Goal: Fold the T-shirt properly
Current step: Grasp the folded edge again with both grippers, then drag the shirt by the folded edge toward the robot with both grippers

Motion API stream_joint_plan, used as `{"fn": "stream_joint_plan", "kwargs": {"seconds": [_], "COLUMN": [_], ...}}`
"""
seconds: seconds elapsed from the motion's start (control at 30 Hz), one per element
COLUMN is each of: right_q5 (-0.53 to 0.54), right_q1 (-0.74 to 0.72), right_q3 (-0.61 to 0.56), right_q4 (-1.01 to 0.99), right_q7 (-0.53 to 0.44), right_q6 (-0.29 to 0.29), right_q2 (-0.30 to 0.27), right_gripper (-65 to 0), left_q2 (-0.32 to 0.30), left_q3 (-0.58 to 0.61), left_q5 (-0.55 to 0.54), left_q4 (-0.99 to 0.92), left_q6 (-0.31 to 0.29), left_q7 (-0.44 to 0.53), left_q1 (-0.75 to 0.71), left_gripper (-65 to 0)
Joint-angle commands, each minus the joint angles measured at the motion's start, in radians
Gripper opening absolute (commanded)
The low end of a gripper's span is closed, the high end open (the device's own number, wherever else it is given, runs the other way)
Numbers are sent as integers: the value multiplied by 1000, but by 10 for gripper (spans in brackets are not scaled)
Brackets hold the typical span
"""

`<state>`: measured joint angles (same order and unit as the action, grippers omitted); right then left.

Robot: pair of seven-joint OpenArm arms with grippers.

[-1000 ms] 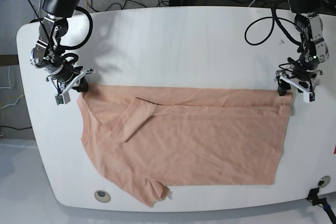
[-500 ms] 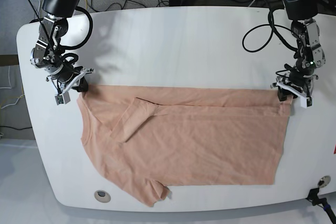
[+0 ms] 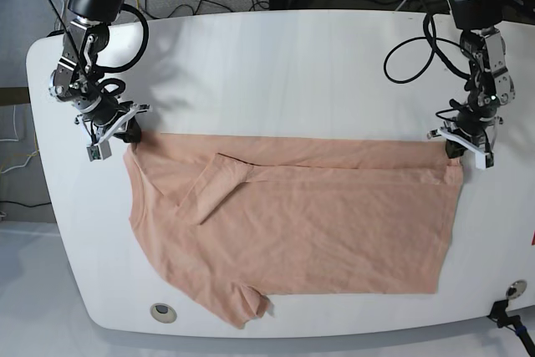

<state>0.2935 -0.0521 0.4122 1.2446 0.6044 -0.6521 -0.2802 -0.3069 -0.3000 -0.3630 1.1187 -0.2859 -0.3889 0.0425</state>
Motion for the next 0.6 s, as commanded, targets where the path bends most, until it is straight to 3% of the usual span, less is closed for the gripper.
{"fn": "stream_joint_plan", "kwargs": {"seconds": [0.0, 0.17, 0.33, 0.57], "right_q5": [-9, -7, -7, -7], "right_q1": [7, 91, 194, 337], "right_q3": [3, 7, 9, 11], "right_q4": [14, 74, 188, 275], "right_q7": [13, 13, 76, 98], "right_q6": [-1, -1, -1, -1], "right_q2": [-17, -17, -17, -15], "right_gripper": [-650, -650, -650, -650], "left_q2": [-15, -15, -15, -13], "left_q3": [-5, -5, -12, -12], "left_q5": [2, -1, -3, -3], "left_q4": [39, 180, 350, 516], "left_q6": [0, 0, 0, 0], "left_q7": [-9, -11, -92, -97], "left_q1": [-11, -160, -315, -514], "left_gripper": [-650, -650, -650, -650]}}
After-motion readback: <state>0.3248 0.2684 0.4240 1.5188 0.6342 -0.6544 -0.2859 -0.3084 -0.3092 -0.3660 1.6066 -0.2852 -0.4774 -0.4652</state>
